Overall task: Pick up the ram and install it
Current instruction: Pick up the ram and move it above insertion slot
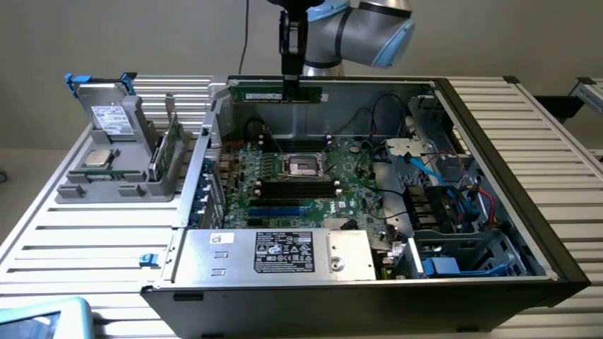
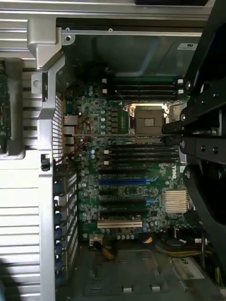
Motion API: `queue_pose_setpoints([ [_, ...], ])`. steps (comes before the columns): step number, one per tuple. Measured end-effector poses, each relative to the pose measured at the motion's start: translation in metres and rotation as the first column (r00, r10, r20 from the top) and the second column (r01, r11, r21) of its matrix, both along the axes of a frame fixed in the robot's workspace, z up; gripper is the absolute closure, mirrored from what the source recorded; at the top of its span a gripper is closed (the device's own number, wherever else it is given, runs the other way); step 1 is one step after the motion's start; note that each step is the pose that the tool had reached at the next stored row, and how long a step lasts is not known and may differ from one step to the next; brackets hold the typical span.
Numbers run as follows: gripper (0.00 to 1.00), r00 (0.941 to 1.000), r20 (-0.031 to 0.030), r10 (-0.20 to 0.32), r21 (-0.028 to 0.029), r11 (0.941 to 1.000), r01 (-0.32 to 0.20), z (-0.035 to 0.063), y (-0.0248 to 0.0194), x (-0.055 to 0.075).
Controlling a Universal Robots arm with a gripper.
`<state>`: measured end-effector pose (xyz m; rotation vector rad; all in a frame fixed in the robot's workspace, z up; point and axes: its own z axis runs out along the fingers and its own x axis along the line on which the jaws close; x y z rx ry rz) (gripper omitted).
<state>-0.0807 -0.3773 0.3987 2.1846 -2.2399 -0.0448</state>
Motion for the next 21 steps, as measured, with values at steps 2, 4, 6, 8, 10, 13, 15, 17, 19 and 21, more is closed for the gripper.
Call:
queue_pose_setpoints([
  [2,0.87,1.0000,0.0026,0.000,0.0000,1.0000,0.000,-0.0013,0.0011,0.005],
  [4,0.87,1.0000,0.0035,0.000,0.0000,1.0000,0.000,-0.0024,0.0011,0.010],
  [6,0.87,1.0000,0.0041,0.000,0.0001,1.0000,0.000,-0.0039,0.0011,0.014],
  [8,0.87,1.0000,0.0043,0.000,0.0002,1.0000,0.000,-0.0062,0.0011,0.018],
  [10,0.87,1.0000,0.0044,0.000,0.0001,1.0000,0.000,-0.0088,0.0008,0.021],
  [13,0.87,1.0000,0.0045,-0.001,0.0002,1.0000,0.001,-0.0124,0.0002,0.022],
  [15,0.87,1.0000,0.0044,-0.001,-0.0001,1.0000,0.001,-0.0133,-0.0021,0.022],
  [17,0.87,1.0000,0.0044,-0.001,0.0001,1.0000,0.001,-0.0142,-0.0034,0.022],
  [19,0.87,1.0000,0.0044,-0.001,0.0002,1.0000,0.001,-0.0151,-0.0040,0.023],
  [21,0.87,1.0000,0.0043,-0.001,-0.0001,1.0000,0.001,-0.0156,-0.0045,0.023],
])
